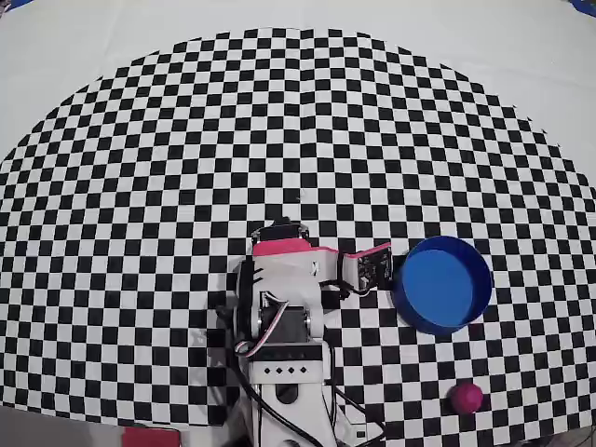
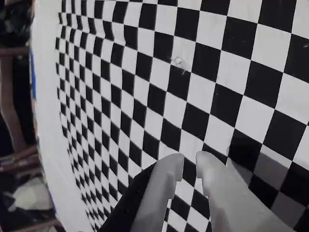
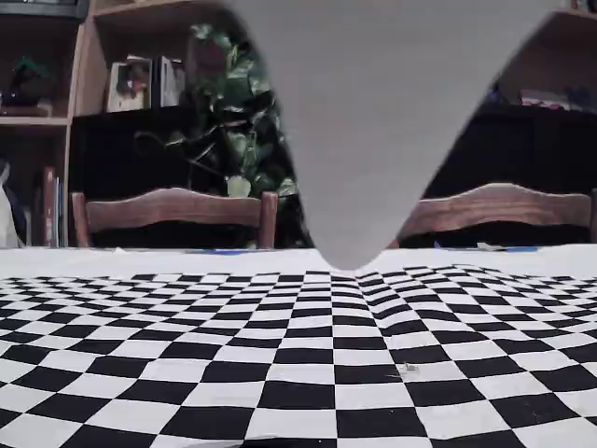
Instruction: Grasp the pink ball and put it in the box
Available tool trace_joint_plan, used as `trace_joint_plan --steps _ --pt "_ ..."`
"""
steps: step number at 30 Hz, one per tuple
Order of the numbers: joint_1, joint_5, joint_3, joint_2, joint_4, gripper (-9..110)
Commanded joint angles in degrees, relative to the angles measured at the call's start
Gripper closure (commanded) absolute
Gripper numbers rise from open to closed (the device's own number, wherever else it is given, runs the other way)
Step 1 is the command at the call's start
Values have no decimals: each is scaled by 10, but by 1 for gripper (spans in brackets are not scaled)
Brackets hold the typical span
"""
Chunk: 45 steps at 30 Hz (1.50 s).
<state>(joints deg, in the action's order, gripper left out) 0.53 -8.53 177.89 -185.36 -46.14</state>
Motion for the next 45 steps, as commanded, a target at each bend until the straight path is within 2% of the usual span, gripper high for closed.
trace_joint_plan --steps 1,28,38,45 --pt "-4 -6 4 -10 -2 101" --pt "1 -3 4 -4 5 101" --pt "1 -5 4 13 112 101" --pt "2 -5 4 23 270 101"
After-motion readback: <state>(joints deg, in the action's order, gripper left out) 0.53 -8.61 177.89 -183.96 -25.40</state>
